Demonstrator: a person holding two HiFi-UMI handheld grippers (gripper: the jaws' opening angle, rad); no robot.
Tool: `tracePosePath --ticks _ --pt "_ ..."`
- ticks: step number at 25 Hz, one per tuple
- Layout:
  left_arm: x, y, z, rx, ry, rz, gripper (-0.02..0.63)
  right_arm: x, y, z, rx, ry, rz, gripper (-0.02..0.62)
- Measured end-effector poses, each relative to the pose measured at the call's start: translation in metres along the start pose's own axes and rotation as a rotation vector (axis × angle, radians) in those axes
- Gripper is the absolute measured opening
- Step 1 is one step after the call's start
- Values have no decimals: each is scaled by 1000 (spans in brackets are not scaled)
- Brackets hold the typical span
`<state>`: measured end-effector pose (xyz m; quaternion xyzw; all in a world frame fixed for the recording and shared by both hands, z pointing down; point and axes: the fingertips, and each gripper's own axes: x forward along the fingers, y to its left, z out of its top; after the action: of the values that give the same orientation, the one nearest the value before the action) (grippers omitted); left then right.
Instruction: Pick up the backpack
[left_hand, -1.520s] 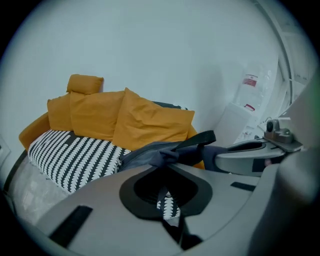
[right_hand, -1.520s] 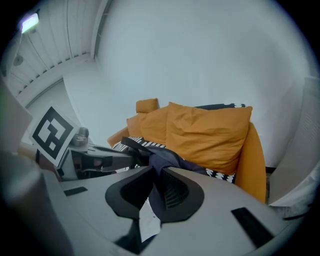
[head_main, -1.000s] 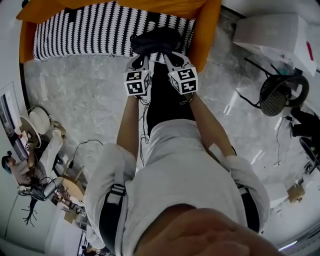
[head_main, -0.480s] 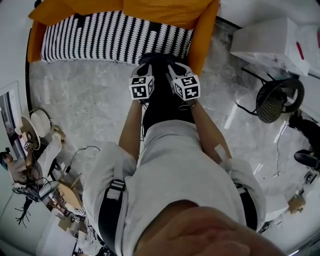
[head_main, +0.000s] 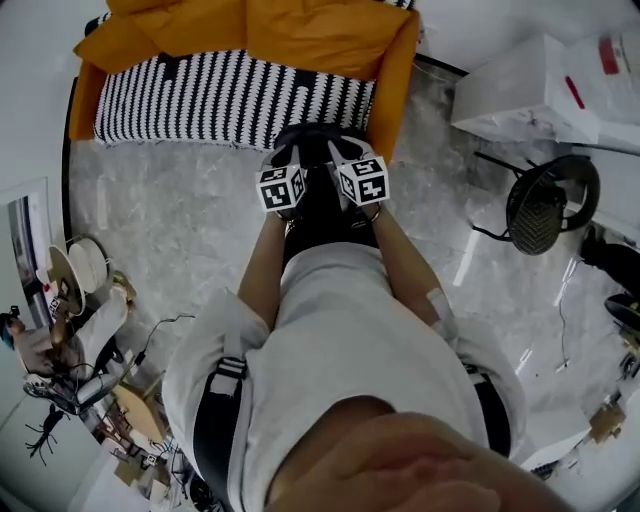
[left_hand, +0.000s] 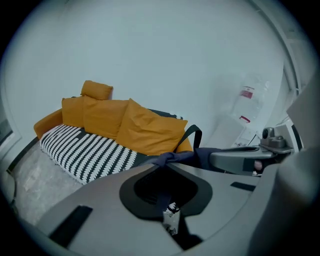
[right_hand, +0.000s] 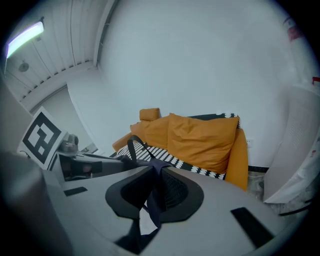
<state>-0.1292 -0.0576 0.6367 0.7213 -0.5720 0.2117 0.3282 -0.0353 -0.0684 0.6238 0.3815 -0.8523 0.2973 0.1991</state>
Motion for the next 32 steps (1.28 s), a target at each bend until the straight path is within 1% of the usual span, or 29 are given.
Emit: tracePosePath --ticks 5,10,12,15,18,20,23,27,32 --pt "-15 -11 28 34 -46 2 20 -14 2 31 -39 -65 -15 64" --pt "-22 -30 80 73 -143 -33 20 -29 -10 83 -89 -172 -61 64" --pt "-27 -36 94 83 -174 -35 20 -36 -9 98 -129 -193 -79 64" --pt "-34 -42 119 95 -209 -28 20 -43 -9 123 -204 -213 -80 64" --pt "-41 -52 143 101 -234 -37 20 -56 -10 147 -266 -227 -68 64" --pt "-53 -60 160 109 -259 -45 20 -70 -5 161 -333 -238 -52 63" --pt "-72 -67 183 144 -313 -48 20 -90 7 183 -401 -255 -24 63" --pt "-101 -79 206 208 -368 -34 20 -118 22 199 -432 -297 -36 61" --pt "-138 -92 221 257 -432 -17 20 -147 41 217 -391 -372 -60 60"
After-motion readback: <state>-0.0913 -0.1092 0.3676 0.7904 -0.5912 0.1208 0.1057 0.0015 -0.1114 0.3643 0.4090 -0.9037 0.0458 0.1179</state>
